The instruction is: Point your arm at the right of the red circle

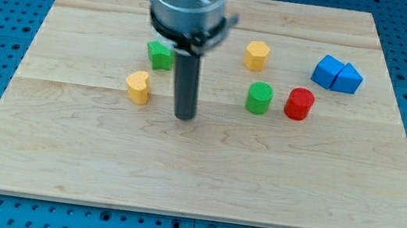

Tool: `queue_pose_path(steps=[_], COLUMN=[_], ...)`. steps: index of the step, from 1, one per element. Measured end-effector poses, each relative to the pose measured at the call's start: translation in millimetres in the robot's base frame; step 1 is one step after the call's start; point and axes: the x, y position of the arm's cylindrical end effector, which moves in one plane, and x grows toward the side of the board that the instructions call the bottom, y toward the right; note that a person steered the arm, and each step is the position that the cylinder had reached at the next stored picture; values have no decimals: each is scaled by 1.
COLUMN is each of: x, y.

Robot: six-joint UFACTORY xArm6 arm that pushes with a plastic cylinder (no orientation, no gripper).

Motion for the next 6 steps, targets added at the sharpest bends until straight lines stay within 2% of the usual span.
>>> queue_pose_path(steps=[1, 2, 3, 4, 5, 6], x=[30, 25, -4, -46, -57, -57], y=[20, 111, 203, 240, 172, 73])
